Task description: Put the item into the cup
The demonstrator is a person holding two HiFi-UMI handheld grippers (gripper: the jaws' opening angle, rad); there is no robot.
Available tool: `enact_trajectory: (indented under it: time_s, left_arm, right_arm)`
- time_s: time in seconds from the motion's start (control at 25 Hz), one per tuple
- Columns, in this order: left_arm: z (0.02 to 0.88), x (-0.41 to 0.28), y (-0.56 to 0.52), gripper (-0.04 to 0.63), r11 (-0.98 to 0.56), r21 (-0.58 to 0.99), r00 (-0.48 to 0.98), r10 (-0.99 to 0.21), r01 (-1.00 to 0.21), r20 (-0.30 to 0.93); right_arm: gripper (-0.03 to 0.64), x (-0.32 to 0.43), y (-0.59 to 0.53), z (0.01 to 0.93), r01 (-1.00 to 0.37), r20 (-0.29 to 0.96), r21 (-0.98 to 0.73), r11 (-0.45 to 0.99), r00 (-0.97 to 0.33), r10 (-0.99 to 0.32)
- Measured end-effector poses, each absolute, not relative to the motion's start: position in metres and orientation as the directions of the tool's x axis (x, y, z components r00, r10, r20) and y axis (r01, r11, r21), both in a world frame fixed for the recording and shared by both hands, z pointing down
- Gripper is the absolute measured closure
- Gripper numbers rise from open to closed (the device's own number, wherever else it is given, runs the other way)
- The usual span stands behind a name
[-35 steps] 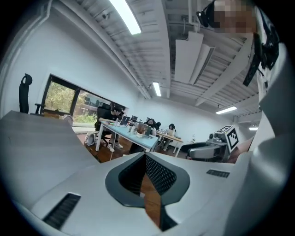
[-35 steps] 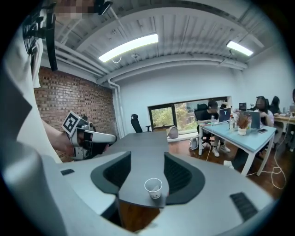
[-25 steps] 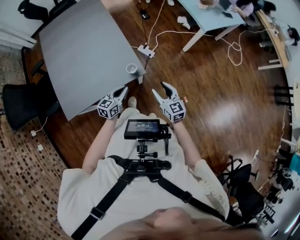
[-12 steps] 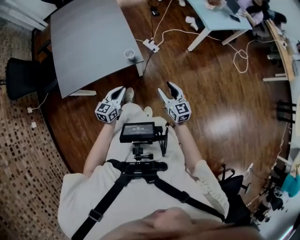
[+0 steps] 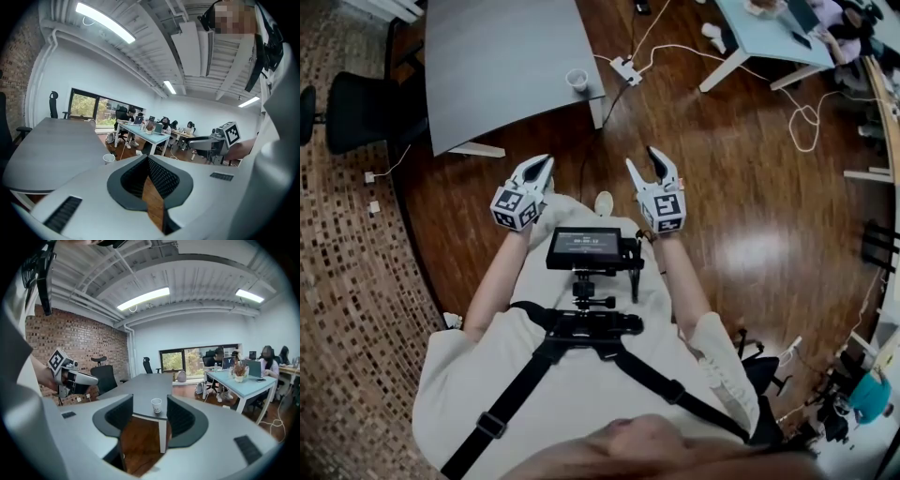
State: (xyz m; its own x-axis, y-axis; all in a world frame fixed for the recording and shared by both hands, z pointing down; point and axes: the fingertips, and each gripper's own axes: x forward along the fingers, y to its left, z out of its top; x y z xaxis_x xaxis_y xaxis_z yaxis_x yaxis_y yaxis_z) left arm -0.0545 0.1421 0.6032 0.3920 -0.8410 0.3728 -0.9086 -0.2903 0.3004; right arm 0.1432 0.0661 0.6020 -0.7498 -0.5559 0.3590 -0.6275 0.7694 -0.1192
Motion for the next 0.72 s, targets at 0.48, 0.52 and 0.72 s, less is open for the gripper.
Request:
enact_trajectory:
  time_s: [0.48,0.52,0.72]
  left_arm:
    - [0.631,-0.070,0.136,0.594,-0.265,0.376,0.402,-0.844,-0.888,0.355]
    - [0.631,-0.070,0.135,0.594,-0.264,0.377,0.402,-0.844,-0.888,0.355]
    - [0.630,-0.065,0.137,0.594,-0.264,0.383,0.406,-0.840,-0.886,0.360]
  right_arm:
    - [0.379,0.091,0.086,0.608,-0.605,0.363,-0.124,0.787,-0.766,-0.531]
    - [0.379,0.085,0.087,0.605,-0.587,0.353,-0.127,0.799,-0.780,-0.516]
    - [0.379,0.074,0.094,0.608,-0.529,0.354,-0.129,0.839,-0.815,-0.459]
